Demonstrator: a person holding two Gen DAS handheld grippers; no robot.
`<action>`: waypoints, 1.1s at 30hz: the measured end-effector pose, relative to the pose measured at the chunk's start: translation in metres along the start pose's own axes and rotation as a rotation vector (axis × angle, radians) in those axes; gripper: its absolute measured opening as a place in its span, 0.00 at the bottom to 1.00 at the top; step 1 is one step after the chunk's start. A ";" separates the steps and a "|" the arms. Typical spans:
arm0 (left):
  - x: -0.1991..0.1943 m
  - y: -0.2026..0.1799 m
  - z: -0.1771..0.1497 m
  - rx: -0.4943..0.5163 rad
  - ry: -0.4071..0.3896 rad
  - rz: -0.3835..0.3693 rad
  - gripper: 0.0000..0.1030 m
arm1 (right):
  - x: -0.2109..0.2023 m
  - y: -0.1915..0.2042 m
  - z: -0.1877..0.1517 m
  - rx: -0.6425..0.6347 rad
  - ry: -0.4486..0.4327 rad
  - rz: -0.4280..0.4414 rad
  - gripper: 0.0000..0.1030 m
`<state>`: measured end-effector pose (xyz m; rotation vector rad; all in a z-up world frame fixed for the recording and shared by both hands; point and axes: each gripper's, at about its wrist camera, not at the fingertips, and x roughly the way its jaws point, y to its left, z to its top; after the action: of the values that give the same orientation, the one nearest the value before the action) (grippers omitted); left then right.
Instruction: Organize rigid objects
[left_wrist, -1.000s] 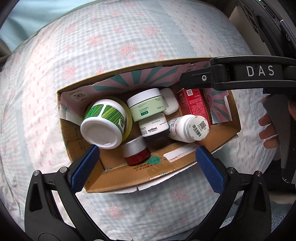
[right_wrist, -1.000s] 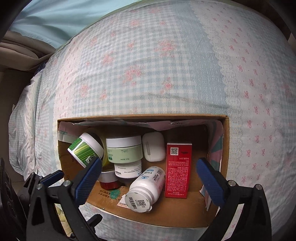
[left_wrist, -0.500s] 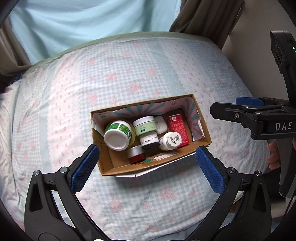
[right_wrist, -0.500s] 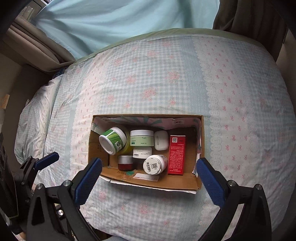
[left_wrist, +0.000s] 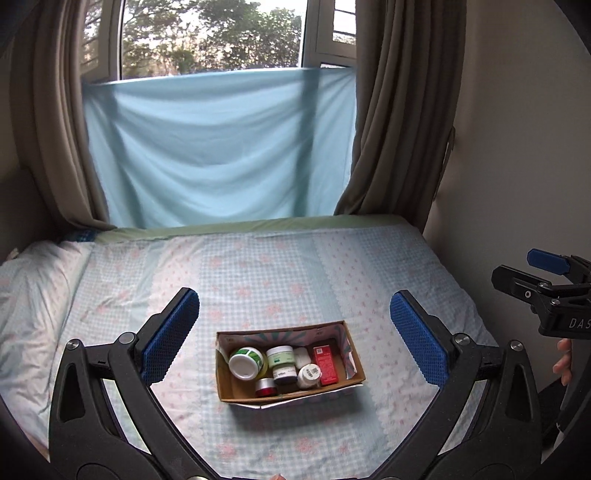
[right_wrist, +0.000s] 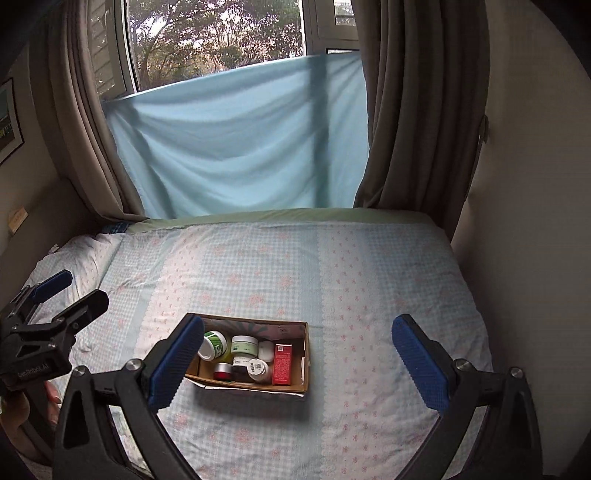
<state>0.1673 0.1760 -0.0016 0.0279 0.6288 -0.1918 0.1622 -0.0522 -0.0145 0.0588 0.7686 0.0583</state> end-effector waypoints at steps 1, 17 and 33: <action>-0.009 -0.007 0.000 0.015 -0.019 0.022 1.00 | -0.010 -0.004 0.000 -0.001 -0.024 -0.002 0.99; -0.071 -0.059 -0.020 -0.047 -0.151 0.083 1.00 | -0.063 -0.043 -0.030 -0.020 -0.161 -0.064 0.99; -0.078 -0.065 -0.029 -0.066 -0.167 0.085 1.00 | -0.079 -0.049 -0.033 -0.020 -0.187 -0.068 0.99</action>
<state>0.0764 0.1281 0.0232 -0.0247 0.4663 -0.0899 0.0837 -0.1055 0.0127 0.0191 0.5826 -0.0039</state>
